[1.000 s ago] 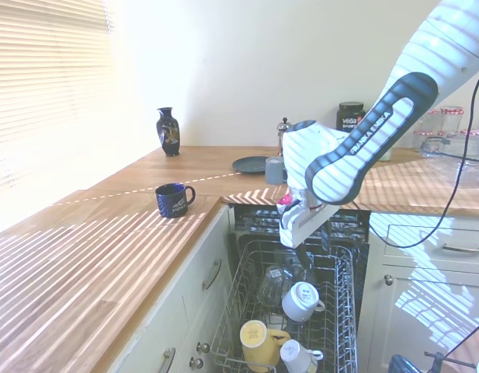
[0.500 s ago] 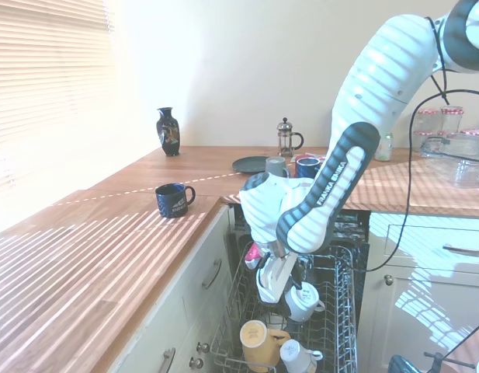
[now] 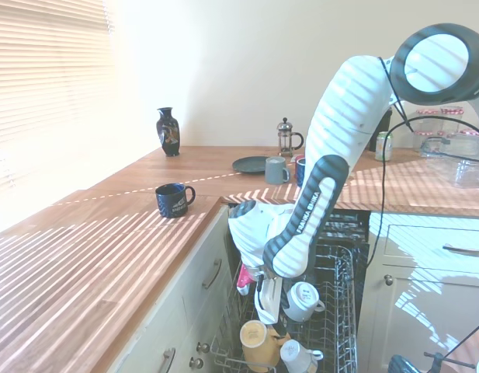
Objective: Take a mug cup out of the rack
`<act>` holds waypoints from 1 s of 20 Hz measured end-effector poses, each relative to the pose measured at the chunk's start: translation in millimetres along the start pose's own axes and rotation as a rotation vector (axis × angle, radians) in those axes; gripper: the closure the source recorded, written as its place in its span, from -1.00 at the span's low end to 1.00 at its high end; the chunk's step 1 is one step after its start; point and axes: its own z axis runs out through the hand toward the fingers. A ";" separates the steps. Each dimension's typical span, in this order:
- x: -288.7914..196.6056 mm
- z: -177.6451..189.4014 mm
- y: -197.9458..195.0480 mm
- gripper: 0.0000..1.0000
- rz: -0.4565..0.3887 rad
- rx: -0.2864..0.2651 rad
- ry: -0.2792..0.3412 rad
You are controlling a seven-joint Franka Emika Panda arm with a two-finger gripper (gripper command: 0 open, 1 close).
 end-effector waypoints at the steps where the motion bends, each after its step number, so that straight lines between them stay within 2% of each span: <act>1: 1.5 4.1 0.3 -1.00 -0.016 0.002 -0.004; 10: 18.4 39.9 -15.5 -1.00 -0.115 0.044 -0.043; 20: 42.5 77.1 -33.0 -1.00 -0.174 0.027 -0.044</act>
